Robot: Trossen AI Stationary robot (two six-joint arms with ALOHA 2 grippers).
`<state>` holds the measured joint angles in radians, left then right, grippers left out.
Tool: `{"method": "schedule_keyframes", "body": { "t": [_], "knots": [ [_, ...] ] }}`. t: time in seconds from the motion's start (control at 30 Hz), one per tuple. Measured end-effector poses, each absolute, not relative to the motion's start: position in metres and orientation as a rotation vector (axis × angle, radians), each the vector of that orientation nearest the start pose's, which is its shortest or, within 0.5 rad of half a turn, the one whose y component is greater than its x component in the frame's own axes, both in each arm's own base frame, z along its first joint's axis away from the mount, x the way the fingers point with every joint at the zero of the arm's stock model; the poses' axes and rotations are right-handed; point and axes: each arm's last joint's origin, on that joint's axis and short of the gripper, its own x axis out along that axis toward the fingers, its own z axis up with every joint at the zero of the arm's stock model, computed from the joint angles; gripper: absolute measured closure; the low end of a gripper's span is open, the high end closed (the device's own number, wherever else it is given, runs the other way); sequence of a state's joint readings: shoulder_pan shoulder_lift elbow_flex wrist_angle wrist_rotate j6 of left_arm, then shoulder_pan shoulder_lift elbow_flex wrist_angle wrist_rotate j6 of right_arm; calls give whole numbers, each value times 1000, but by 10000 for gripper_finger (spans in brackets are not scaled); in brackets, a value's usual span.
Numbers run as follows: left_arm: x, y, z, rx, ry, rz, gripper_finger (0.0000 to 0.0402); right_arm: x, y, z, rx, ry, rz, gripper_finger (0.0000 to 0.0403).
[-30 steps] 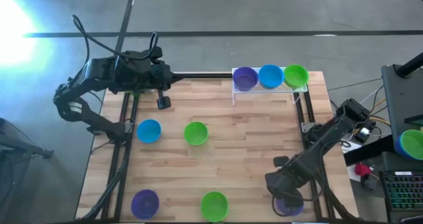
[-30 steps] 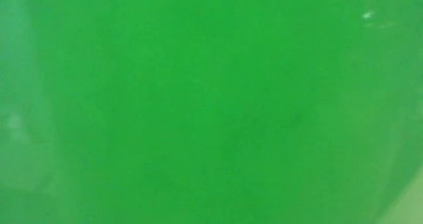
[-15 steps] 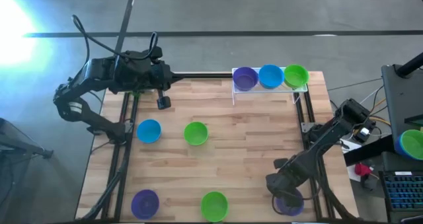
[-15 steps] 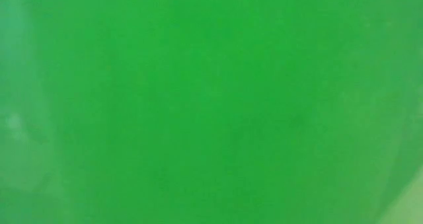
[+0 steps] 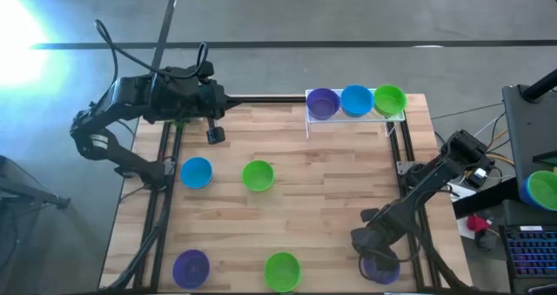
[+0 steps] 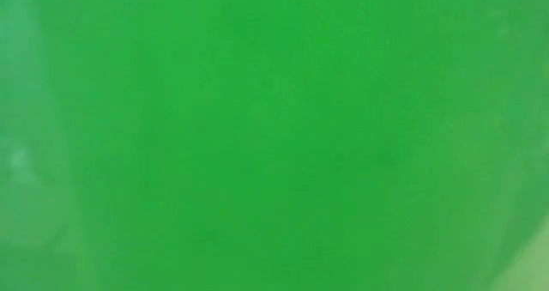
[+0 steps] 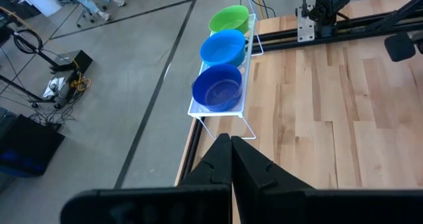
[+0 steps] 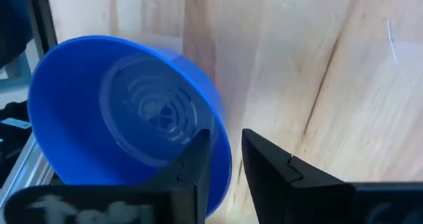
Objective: Pick & Place Mini bowls
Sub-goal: Stack the right violet bowl on top of the violet bowl on the shelf
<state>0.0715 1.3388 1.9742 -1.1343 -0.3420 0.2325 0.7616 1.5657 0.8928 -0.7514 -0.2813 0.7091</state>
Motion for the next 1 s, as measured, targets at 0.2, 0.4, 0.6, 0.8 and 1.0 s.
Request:
{"method": "schedule_keyframes", "body": {
  "t": [0.2, 0.4, 0.6, 0.8, 1.0],
  "knots": [
    [203, 24, 509, 294, 544, 344, 401, 180, 183, 159, 259, 1661, 209, 341],
    [203, 24, 509, 295, 544, 345, 401, 180, 183, 157, 322, 1667, 148, 390],
    [203, 24, 509, 294, 543, 345, 401, 182, 185, 160, 407, 1663, 78, 394],
    [203, 24, 509, 293, 543, 345, 401, 189, 191, 172, 528, 1642, 1, 394],
    [203, 24, 509, 293, 543, 345, 401, 199, 198, 189, 621, 1562, -62, 395]
  ]
}}
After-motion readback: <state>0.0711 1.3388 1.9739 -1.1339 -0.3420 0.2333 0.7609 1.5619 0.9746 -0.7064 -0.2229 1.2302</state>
